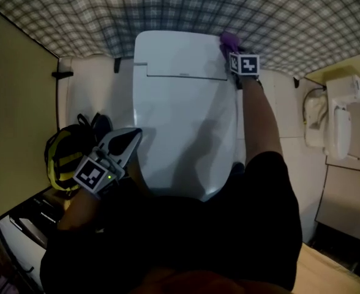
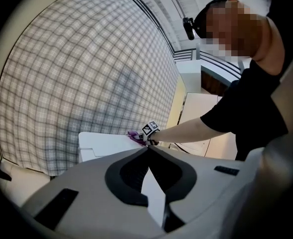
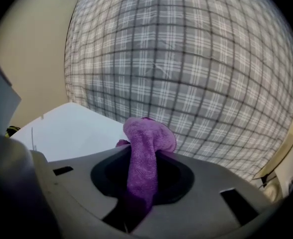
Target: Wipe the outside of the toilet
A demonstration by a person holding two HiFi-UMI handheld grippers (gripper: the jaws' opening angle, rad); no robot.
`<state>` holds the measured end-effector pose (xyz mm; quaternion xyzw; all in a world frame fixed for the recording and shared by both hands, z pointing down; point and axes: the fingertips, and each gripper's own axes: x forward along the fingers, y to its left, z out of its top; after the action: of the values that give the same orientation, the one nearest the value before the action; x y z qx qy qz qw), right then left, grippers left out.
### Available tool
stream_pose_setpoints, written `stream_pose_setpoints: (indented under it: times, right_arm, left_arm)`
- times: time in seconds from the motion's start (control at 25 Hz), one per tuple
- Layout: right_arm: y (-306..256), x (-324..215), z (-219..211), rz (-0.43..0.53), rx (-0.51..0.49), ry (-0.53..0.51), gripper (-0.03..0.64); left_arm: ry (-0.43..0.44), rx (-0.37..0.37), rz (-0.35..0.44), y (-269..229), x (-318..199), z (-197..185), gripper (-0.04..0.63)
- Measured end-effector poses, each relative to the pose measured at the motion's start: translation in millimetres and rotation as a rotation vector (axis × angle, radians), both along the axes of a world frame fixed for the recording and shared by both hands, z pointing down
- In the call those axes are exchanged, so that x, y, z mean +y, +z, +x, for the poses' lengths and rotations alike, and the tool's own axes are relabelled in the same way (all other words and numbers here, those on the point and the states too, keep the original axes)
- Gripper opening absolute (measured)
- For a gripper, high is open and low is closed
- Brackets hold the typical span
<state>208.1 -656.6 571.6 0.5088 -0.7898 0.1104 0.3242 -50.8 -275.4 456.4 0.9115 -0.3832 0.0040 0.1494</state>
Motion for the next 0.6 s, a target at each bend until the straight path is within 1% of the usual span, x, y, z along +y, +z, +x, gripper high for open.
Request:
stream_pose_setpoints:
  times: [0.12,0.2,0.32,0.4,0.52,0.6]
  right_arm:
    - [3.7,40.7,5.7,-0.036,0.020,-0.021,0.095]
    - [8.3,76.8,12.2,-0.059,0.030,-0.026,0.095]
    - [12.4,141.5,24.5,-0.066,0.040,-0.044,0.095]
    - [15.3,190.2,27.1,-0.073,0.024,-0.064,0.095]
    - [26.3,253.7,36.5,-0.103,0.032,-0.078,0.095]
    - [24.3,295.9,37.9,-0.126,0.019,-0.096,0.095]
  left_arm:
    - [-0.005,0.003,0.011,-16.0,23.6,3.2,0.003]
    - [-0.012,0.004,0.027,-28.8,43.2,4.1,0.003]
    - [-0.013,-0.006,0.071,-47.9,82.3,13.5,0.003]
    - [-0.005,-0.014,0.099,-58.2,108.9,19.7,0.003]
    - [0.010,-0.012,0.112,-71.3,137.9,26.5,0.003]
    - [0.024,-0.008,0.137,-85.2,156.5,34.9,0.003]
